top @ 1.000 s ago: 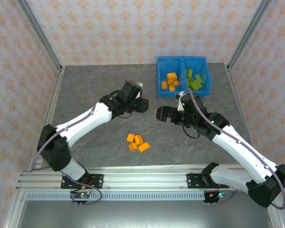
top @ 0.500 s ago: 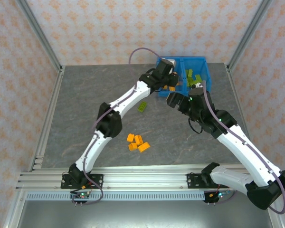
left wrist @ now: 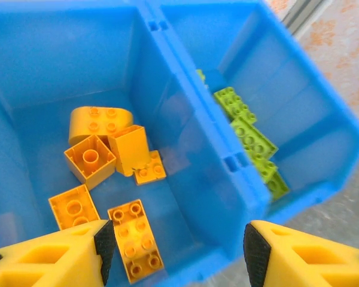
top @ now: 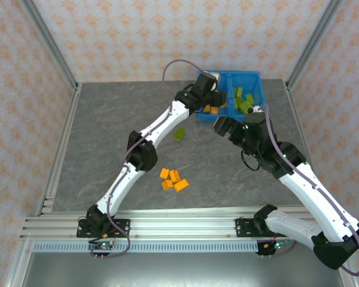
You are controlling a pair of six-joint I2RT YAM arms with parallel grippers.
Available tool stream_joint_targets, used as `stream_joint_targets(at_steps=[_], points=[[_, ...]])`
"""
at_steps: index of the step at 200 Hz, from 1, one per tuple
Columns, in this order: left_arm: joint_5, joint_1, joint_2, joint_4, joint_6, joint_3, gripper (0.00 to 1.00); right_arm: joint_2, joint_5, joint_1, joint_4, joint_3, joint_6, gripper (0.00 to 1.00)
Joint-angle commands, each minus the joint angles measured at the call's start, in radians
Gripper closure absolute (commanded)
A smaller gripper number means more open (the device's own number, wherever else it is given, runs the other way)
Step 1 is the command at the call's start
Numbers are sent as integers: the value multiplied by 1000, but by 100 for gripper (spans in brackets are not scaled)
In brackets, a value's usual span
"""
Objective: Sort the legos into containers by color
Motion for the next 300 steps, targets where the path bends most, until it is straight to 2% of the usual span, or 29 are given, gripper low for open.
stream_joint_targets(at_steps=[1,18,37,63,87,111,130,149,168,209,235,258,300], points=[[39,-20,-249,-90,31,-100,39,-9,25,-6,-18,-8,14,0],[72,-31,-461,-3,32,-391,39,-9,20,-7,-20,-27,15,0],[62,-43,-717,102,36,-721,39,-9,4,-7,-24,-46,13,0],[-14,-59,-995,95,63,-1061,39,-4,-84,-8,-9,-72,-33,0],[-74,-76,-1188,12,23,-1315,39,33,-237,-9,-34,-79,-102,0],[-61,-78,-1339,-45,-107,-1554,39,92,-381,-8,-82,-81,-159,0],[-42,-80,-1421,-35,-208,-1714,40,139,-429,-8,-93,-77,-172,0],[-29,-78,-1439,-19,-230,-1814,40,180,-446,-8,-76,-68,-173,1],[17,-79,-1389,0,-212,-1862,38,207,-446,-9,-60,-58,-169,1],[22,-77,-1167,-31,-118,-1811,35,233,-425,-9,-76,-40,-180,2],[-11,-77,-1108,10,-103,-1809,31,223,-404,-9,-80,-57,-170,2],[4,-77,-1046,40,-88,-1783,27,172,-383,-9,-75,-76,-156,2],[8,-77,-958,99,-86,-1766,25,154,-377,-9,-89,-79,-153,2]])
